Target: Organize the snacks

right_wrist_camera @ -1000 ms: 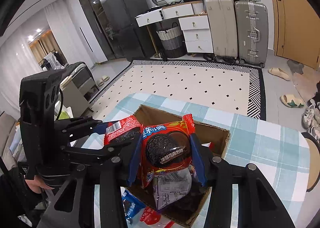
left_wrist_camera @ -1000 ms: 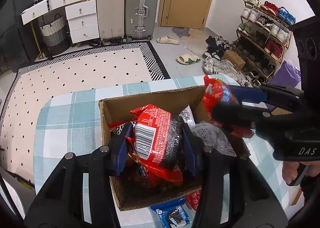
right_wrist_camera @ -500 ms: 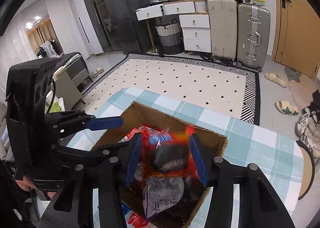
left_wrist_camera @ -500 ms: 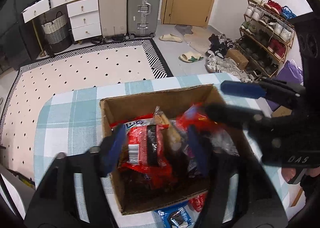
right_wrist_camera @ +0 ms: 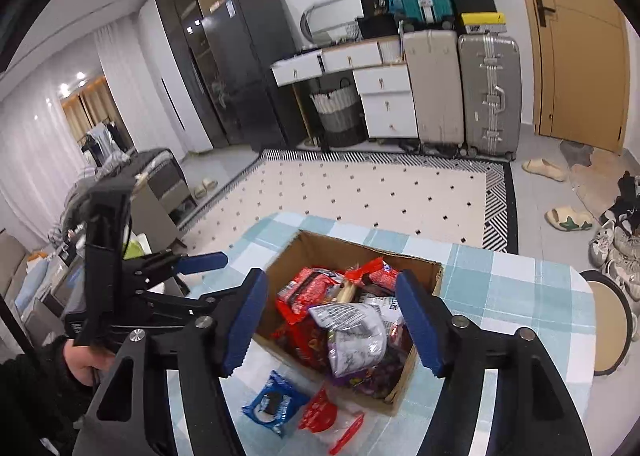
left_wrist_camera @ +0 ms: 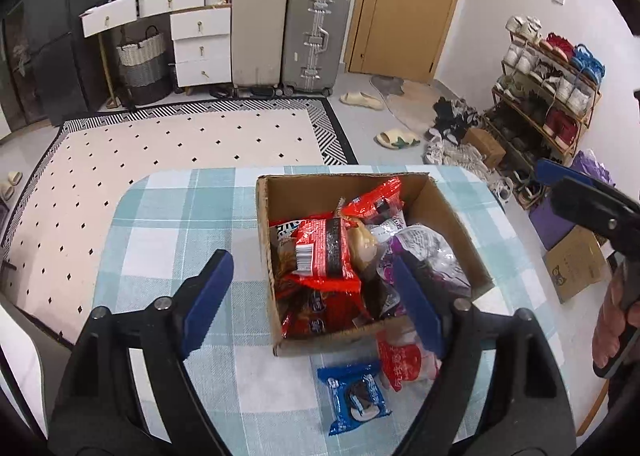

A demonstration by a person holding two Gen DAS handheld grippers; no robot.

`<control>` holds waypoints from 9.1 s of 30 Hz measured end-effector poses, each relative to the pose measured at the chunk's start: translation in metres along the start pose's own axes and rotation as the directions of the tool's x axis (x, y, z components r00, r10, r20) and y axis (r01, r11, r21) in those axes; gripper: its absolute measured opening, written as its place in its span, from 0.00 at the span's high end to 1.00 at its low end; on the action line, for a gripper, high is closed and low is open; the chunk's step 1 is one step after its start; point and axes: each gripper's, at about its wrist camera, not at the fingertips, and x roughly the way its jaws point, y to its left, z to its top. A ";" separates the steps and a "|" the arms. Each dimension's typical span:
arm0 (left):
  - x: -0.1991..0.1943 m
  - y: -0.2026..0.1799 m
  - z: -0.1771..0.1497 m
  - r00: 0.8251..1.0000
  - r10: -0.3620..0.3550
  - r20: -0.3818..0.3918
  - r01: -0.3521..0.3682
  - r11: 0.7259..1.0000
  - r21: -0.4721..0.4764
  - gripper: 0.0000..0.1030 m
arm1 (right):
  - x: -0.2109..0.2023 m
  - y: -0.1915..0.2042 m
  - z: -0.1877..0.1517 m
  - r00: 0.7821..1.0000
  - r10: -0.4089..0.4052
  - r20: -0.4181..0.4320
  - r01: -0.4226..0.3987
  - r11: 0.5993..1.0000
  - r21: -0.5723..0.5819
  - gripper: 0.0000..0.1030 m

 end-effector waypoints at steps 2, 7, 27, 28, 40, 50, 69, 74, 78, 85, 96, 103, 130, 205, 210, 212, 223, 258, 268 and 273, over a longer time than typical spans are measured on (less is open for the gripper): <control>-0.017 -0.002 -0.009 1.000 -0.004 0.029 0.004 1.000 -0.006 0.21 | -0.021 0.006 -0.010 0.999 0.002 0.049 -0.003 1.000 0.005 0.22; -0.056 -0.008 -0.033 0.996 0.003 0.093 -0.004 1.000 0.006 0.18 | -0.061 0.019 -0.044 0.989 -0.019 0.146 0.014 0.999 0.034 0.11; -0.124 0.003 -0.157 0.980 0.052 0.195 -0.030 0.993 -0.114 0.00 | -0.094 0.060 -0.187 0.963 -0.151 0.223 0.131 0.986 0.102 0.01; -0.122 0.004 -0.164 0.980 0.062 0.191 -0.039 0.992 -0.122 0.00 | -0.092 0.061 -0.192 0.964 -0.150 0.219 0.131 0.986 0.099 0.01; -0.044 0.015 -0.209 0.996 0.068 0.063 -0.057 0.985 -0.165 0.00 | -0.046 0.054 -0.227 0.953 -0.268 0.144 0.257 0.962 0.090 0.01; -0.051 0.024 -0.215 0.959 0.212 0.189 -0.173 0.964 -0.204 0.00 | 0.004 0.041 -0.216 0.939 -0.342 0.044 0.341 0.939 0.038 0.01; -0.021 0.045 -0.216 0.986 0.154 0.061 -0.133 0.956 -0.262 0.00 | 0.105 0.020 -0.183 0.939 -0.279 -0.204 0.295 0.954 0.052 0.27; -0.018 0.048 -0.216 0.988 0.148 0.053 -0.128 0.954 -0.273 0.00 | 0.115 0.021 -0.183 0.935 -0.276 -0.224 0.292 0.956 0.039 0.38; -0.018 0.049 -0.216 0.988 0.147 0.052 -0.128 0.954 -0.272 0.00 | 0.121 0.027 -0.181 0.935 -0.274 -0.225 0.285 0.958 0.018 0.46; -0.020 0.050 -0.218 0.987 0.151 0.058 -0.129 0.950 -0.283 0.00 | 0.106 0.025 -0.185 0.958 -0.232 -0.170 0.248 0.966 0.076 0.52; -0.019 0.047 -0.217 0.982 0.181 0.055 -0.159 0.949 -0.273 0.00 | 0.035 0.027 -0.208 0.979 -0.196 -0.056 0.200 0.976 0.091 0.52; -0.019 0.042 -0.216 0.978 0.205 0.051 -0.186 0.951 -0.247 0.00 | 0.006 0.024 -0.224 0.986 -0.169 0.002 0.168 0.981 0.092 0.52; 0.026 -0.043 -0.180 0.989 0.103 -0.102 -0.103 0.995 0.003 0.00 | -0.019 0.019 -0.231 0.988 -0.095 0.123 0.079 0.989 0.127 0.52; -0.180 -0.036 0.014 0.973 0.059 0.221 -0.090 0.987 0.131 0.59 | -0.080 0.072 0.018 0.978 0.013 0.206 -0.009 1.000 -0.020 0.51; -0.137 -0.050 0.047 0.983 0.052 0.175 -0.081 0.983 0.165 0.59 | -0.043 0.051 0.046 0.990 -0.037 0.134 0.045 0.997 -0.056 0.51; -0.112 -0.054 0.052 0.992 0.009 0.123 -0.030 0.984 0.175 0.65 | -0.021 0.042 0.047 0.995 -0.050 0.087 0.055 0.997 -0.059 0.51; -0.071 0.020 0.001 0.997 -0.072 0.002 0.072 0.997 0.029 0.50 | 0.039 0.000 -0.006 1.000 0.006 0.006 -0.006 1.000 0.001 0.51; -0.022 0.071 -0.165 0.965 0.149 -0.215 -0.154 0.988 -0.009 0.58 | 0.006 0.045 -0.081 1.000 0.028 -0.015 -0.028 0.999 -0.040 0.51; -0.100 0.038 -0.103 0.995 0.088 -0.047 -0.085 0.995 0.052 0.58 | -0.019 0.060 -0.058 0.999 0.032 0.018 -0.030 0.997 -0.076 0.51; -0.123 0.016 -0.051 1.000 -0.027 -0.004 0.027 0.998 0.052 0.58 | -0.032 0.058 -0.022 0.999 0.021 0.041 -0.020 1.000 -0.023 0.51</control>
